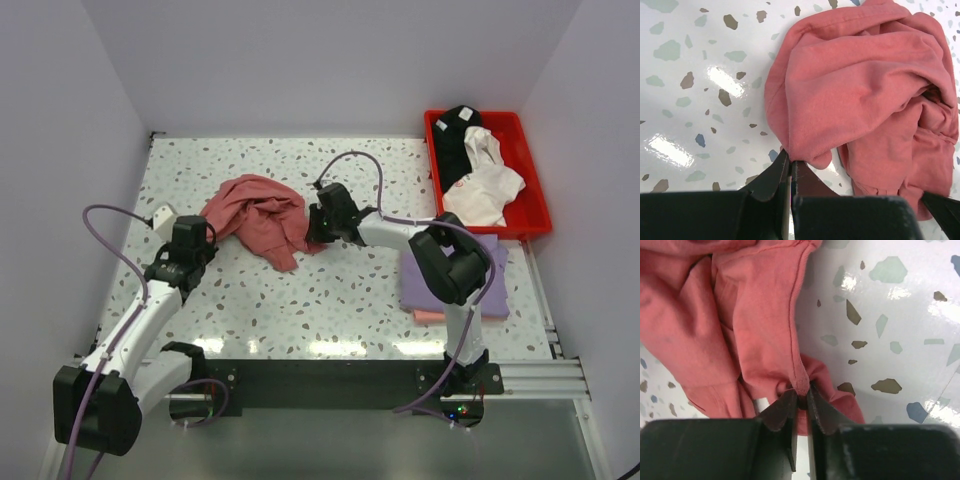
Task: Fold and stack the t-shirts
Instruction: Flatten the tshirt out
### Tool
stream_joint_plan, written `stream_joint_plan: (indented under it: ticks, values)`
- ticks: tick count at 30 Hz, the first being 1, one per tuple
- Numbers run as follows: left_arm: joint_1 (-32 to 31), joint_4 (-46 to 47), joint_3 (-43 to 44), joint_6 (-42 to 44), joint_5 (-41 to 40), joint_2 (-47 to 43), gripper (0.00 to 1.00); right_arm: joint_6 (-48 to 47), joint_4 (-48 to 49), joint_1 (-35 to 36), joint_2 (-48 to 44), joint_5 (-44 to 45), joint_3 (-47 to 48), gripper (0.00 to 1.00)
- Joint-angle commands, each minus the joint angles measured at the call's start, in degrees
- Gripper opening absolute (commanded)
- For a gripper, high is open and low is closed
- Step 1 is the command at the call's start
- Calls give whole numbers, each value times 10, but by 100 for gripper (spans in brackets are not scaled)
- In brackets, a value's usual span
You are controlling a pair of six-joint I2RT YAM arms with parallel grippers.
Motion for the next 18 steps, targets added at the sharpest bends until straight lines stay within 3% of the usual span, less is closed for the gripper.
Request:
stream_joint_plan:
  ticks: [1,3,11,18]
  values:
    - [3,-6,18,-19,-40,-10,0,-11,38,0,-2,24,23,8]
    - [3,-13,29,-21,-44,-11,0,-26,2,0,-8,32,40,0]
    - [3,-50,127,-32,-110,-65,0,-118,-89,0,-159,162,45,0]
    - [3,-76,242,-28,-146,-128,0,-198,-169,-2,-358,273,63,0]
